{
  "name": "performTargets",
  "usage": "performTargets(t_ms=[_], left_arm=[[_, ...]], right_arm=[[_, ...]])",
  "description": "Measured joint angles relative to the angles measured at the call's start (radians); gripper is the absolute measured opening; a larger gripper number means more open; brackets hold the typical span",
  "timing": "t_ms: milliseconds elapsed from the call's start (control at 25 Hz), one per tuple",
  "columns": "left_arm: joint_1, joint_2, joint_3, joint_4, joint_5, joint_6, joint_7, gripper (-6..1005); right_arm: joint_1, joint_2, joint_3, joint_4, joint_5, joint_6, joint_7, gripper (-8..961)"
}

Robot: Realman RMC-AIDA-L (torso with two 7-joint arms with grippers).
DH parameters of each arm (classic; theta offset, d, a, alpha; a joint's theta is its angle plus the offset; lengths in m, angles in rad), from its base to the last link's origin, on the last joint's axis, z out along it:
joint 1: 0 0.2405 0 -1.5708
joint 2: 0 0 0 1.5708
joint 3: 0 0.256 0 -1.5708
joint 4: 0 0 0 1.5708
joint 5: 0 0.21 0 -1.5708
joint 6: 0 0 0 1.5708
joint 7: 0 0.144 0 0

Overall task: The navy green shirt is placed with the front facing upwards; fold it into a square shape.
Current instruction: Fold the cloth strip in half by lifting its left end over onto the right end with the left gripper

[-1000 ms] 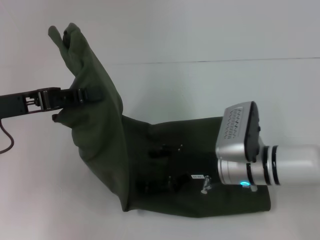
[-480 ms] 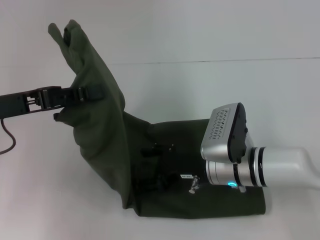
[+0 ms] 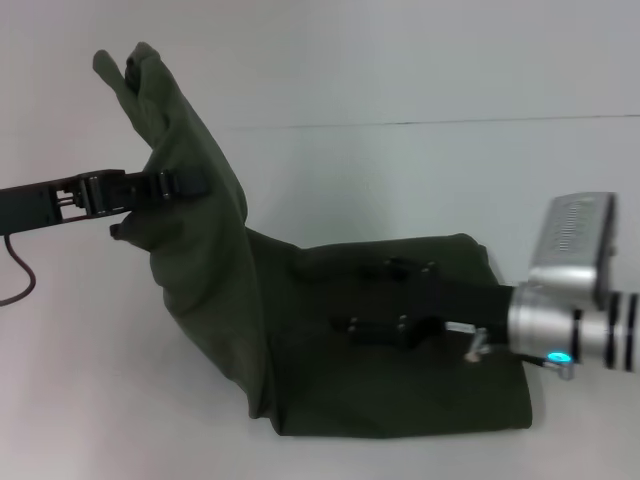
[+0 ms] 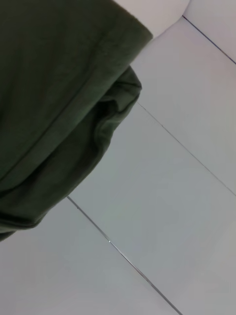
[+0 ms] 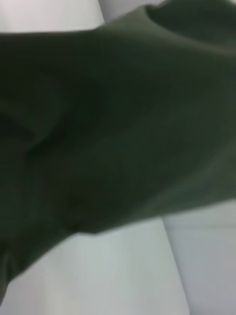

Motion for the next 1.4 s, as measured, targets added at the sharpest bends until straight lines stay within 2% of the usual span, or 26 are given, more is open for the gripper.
performTargets(t_ms=[120,280,480,560,1040,1400], left_arm=[[-0.006,-0.006,0.011,-0.008,0.001,-0.010,0.000,69],[-0.009,-0.019,0.072,-0.021,-0.003,-0.054,0.001,69],[-0.017,-0.054,0.170,-0.025,-0.003,-0.119,0.002,69],[-0.028,-0.062,0.205,-0.033,-0.004,-0.140,0.003,69],[-0.147,-0.069,0.384,-0.222,-0.016,-0.356,0.040,69],[-0.158,-0.073,0.545,-0.249,-0.142,-0.461,0.053,69]], right_arm=[[-0.058,-0.003,0.000,-0.083,0.001,-0.041,0.047,866],[-0.140,-0.003,0.015,-0.198,0.001,-0.092,0.092,865],[-0.216,-0.005,0.082,-0.303,0.002,-0.124,0.133,864],[-0.235,-0.006,0.101,-0.329,0.002,-0.131,0.144,863],[-0.283,-0.008,0.138,-0.356,0.003,-0.127,0.147,860],[-0.284,-0.008,0.141,-0.357,0.004,-0.111,0.146,857]])
